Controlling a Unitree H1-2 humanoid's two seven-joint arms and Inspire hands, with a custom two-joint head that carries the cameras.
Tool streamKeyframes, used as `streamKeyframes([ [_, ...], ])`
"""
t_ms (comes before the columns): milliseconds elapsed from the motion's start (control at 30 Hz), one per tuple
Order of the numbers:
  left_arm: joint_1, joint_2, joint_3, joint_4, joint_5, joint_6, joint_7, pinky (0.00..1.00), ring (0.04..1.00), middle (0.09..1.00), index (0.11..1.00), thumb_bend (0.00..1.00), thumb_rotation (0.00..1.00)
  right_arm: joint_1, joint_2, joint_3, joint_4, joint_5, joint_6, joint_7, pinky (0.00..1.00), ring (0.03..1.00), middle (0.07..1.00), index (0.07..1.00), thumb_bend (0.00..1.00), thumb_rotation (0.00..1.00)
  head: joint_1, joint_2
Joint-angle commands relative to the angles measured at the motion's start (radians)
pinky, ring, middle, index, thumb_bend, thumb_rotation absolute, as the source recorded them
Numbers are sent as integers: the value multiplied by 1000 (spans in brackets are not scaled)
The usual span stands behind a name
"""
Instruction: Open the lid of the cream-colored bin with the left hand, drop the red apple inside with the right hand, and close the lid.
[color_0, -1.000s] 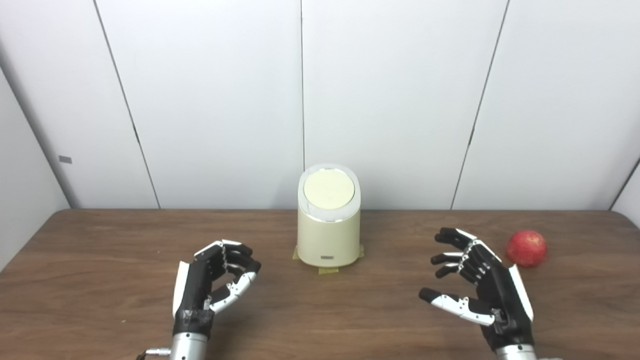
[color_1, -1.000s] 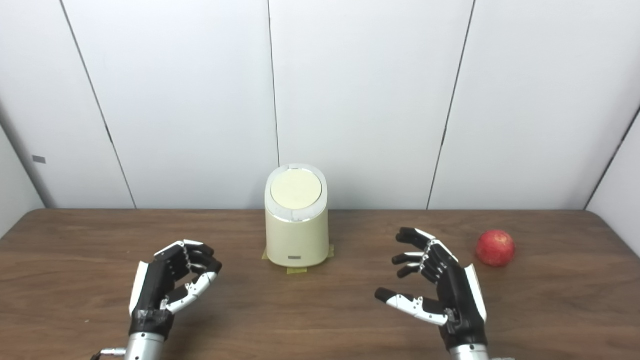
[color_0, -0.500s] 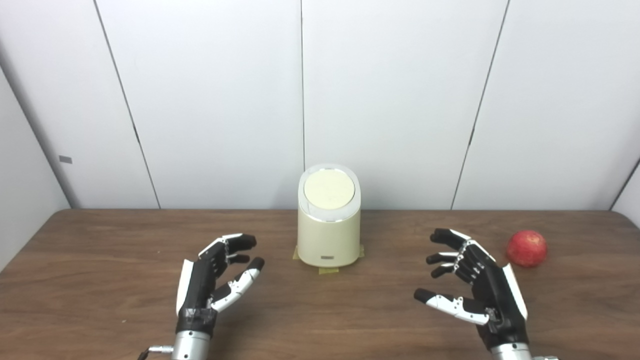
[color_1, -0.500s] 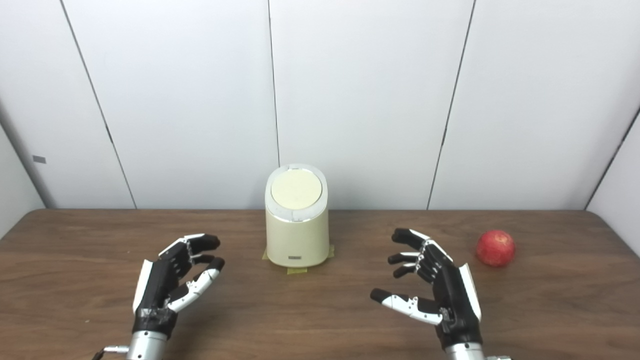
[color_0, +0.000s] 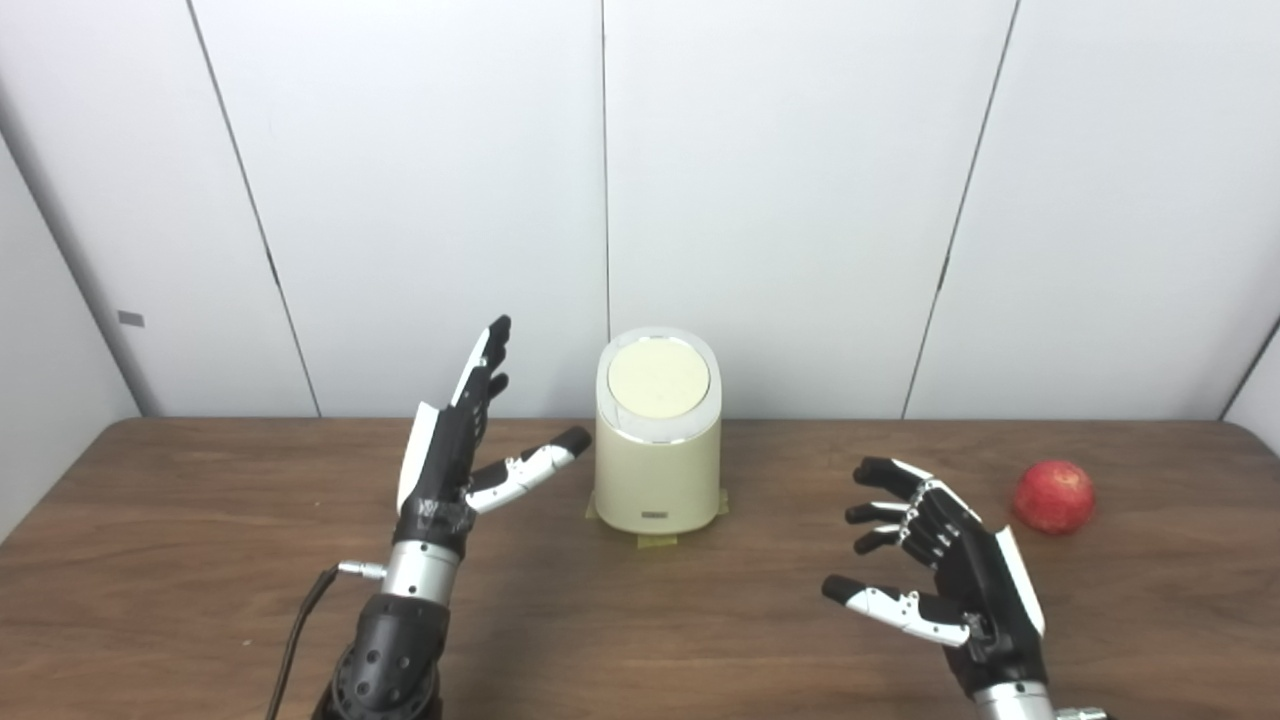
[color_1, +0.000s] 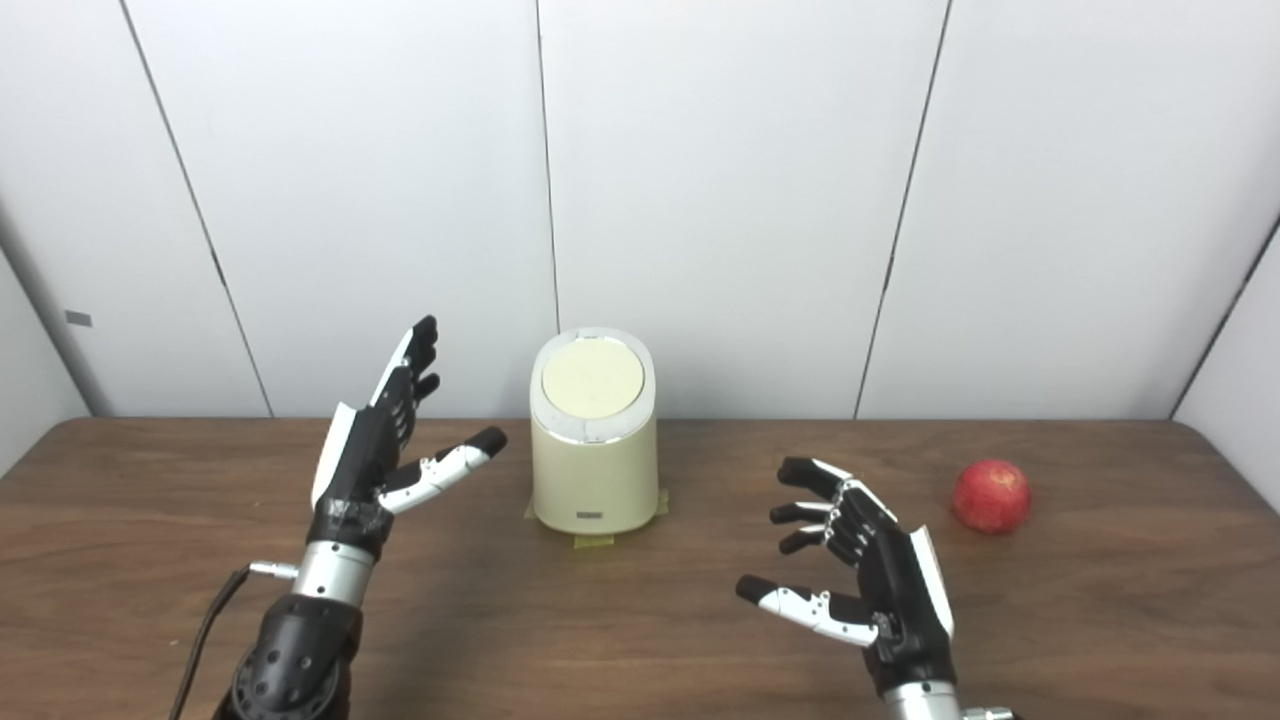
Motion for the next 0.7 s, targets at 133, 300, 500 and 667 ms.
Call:
streamKeyframes([
  [133, -157, 8, -33, 26, 45, 65, -8, 993, 1000, 1000, 1000, 910, 340, -41, -9, -1, -18, 15, -46, 8, 465, 608, 755, 719, 737, 78, 3, -1],
  [300, -246, -11, -57, 103, 81, 110, 10, 995, 1000, 1000, 1000, 937, 325, -38, -9, -3, -20, 2, -43, 0, 458, 600, 752, 716, 736, 74, 2, -2],
  [500, -340, -43, -89, 220, 178, 135, 96, 993, 1000, 1000, 1000, 991, 335, -32, -6, -5, -31, -12, -39, -8, 452, 590, 748, 710, 734, 84, -5, 3],
  [667, -398, -34, -105, 320, 237, 150, 139, 960, 1000, 1000, 1000, 997, 324, -28, 0, -4, -37, -12, -41, -8, 458, 596, 747, 703, 736, 91, -10, 7],
])
